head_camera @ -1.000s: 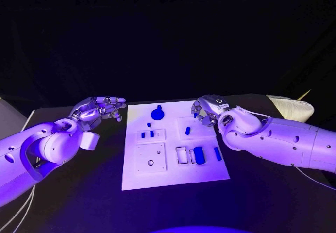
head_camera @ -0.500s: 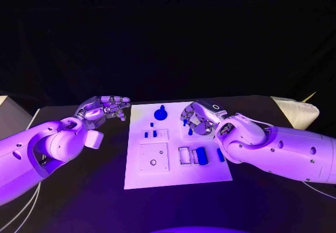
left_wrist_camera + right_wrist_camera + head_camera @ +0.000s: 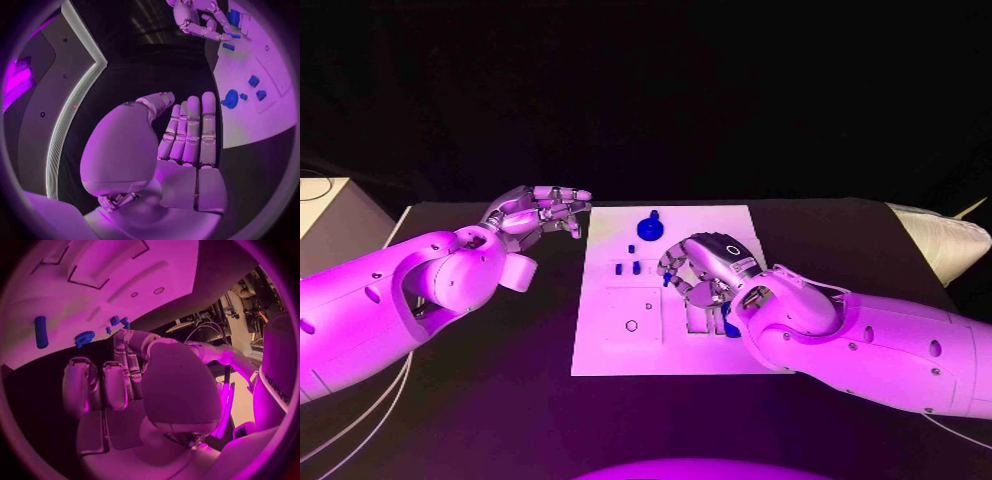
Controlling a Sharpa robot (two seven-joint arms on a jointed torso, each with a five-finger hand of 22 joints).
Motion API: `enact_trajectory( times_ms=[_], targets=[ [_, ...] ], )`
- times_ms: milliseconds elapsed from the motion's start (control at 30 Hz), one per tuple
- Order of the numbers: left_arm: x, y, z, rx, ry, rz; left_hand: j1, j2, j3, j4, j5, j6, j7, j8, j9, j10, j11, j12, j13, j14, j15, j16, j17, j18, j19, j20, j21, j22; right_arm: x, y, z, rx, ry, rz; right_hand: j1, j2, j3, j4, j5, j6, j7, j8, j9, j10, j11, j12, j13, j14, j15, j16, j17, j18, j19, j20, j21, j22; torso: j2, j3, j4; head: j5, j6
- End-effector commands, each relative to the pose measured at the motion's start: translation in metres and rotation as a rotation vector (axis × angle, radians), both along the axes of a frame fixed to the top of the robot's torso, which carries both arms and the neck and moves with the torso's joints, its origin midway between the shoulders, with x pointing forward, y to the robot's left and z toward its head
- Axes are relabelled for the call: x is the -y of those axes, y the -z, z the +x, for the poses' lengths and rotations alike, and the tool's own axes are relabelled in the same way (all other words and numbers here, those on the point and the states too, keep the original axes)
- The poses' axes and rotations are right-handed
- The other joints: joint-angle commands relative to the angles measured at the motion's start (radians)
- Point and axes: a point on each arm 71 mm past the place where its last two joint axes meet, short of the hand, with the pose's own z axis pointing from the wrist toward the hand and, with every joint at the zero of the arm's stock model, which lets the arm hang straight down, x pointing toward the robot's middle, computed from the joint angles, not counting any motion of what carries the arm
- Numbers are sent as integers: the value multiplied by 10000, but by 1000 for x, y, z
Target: Assemble the parts on the task board
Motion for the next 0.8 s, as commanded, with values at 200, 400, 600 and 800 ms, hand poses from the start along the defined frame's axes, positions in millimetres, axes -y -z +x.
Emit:
enact_trajectory(
  times_ms=[200,400,600,800],
  targets=[
    [1,-1,0,57,-9,-125,101,20,-43,-49,57,-120,11,-57,-17,-82,40,-44,-17,54,27,-47,-15,152,72,-6,-74,-21,-11,12,-6,800,-243,-116,-80,-16,24,-46,73,68,11,20,9,186,-129,25,7,468,-91,52,1,-22,517,-68,61,1000,11,8,5,297,-148],
    [1,-1,0,57,-17,-121,101,20,-43,-49,57,-120,11,-57,-17,-82,40,-44,-17,54,27,-47,-15,152,72,-6,-74,-21,-18,20,-10,1144,-328,-159,-82,-20,28,-53,78,71,11,19,9,189,-129,21,7,471,-91,63,17,-25,520,-69,73,1009,15,18,-5,366,-216],
    [1,-1,0,52,-22,-118,101,20,-43,-49,57,-120,11,-57,-17,-82,40,-44,-17,54,27,-47,-15,152,72,-6,-74,-21,-22,25,-12,1312,-404,-239,-87,-26,32,-62,83,76,11,19,10,195,-130,18,7,472,-91,67,22,-30,526,-70,95,1025,18,30,-13,415,-286],
    [1,-1,-1,45,-4,-123,101,20,-43,-49,57,-120,11,-57,-17,-82,40,-44,-17,54,27,-47,-15,152,72,-6,-74,-21,-25,31,-13,1417,-470,-390,-87,-26,32,-62,83,76,11,19,10,195,-130,18,7,472,-91,67,22,-30,526,-70,95,1025,17,24,-20,425,-325]
  ],
)
